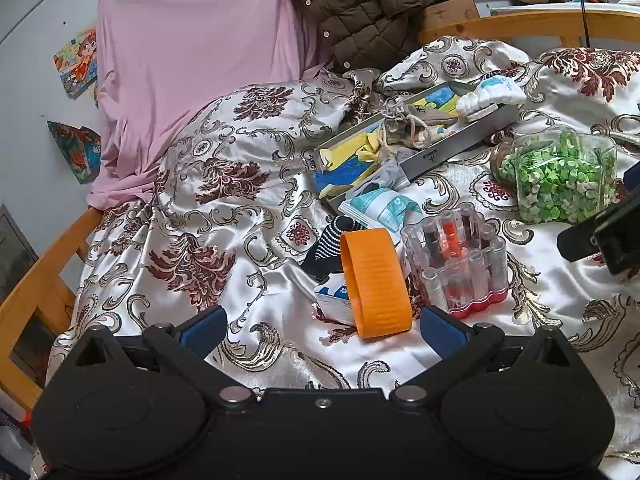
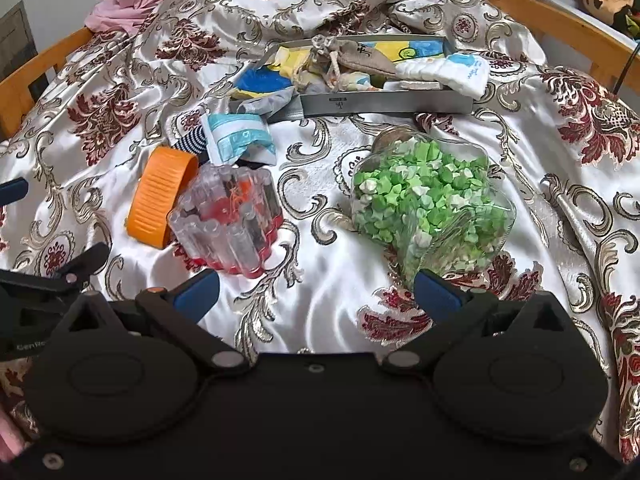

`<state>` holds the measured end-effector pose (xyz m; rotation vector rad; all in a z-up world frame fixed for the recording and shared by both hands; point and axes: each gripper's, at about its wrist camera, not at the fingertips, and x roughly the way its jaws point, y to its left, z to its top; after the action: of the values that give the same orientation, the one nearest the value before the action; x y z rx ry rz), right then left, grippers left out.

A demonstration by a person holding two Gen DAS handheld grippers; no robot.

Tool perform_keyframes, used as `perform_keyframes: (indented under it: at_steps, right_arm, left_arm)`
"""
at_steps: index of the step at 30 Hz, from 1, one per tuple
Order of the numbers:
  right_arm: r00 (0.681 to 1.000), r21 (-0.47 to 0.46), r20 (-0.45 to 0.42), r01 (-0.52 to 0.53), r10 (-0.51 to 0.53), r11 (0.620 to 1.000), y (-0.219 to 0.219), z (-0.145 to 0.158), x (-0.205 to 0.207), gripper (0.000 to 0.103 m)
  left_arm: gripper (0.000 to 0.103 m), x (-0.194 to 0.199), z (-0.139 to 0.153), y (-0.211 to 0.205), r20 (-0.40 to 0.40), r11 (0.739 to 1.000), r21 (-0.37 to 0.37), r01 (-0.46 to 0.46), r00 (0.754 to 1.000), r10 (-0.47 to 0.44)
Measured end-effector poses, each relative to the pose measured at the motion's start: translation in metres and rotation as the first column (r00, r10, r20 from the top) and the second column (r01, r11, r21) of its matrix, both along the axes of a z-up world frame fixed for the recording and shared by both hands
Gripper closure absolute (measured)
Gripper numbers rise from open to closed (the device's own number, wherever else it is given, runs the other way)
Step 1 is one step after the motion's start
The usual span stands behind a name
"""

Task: Organize soft objects
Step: 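Move both open tools back over the remaining soft items, then lower the left tool toward the striped sock while the right tool approaches the blue-white packet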

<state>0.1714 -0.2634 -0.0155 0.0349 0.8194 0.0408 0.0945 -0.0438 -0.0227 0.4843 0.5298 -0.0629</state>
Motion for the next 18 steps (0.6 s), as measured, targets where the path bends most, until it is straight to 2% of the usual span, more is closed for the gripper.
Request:
perform_keyframes:
  at_steps: [18]
  right_arm:
    - [1.000, 0.008, 0.008, 0.012, -0.012, 1.000, 0.0013, -0.0001, 0.0066, 0.001]
  left_arm:
    - [0.001, 0.0045, 0.0010, 0.0013, 0.009, 1.000, 0.005, -0.015, 1.000, 0.015]
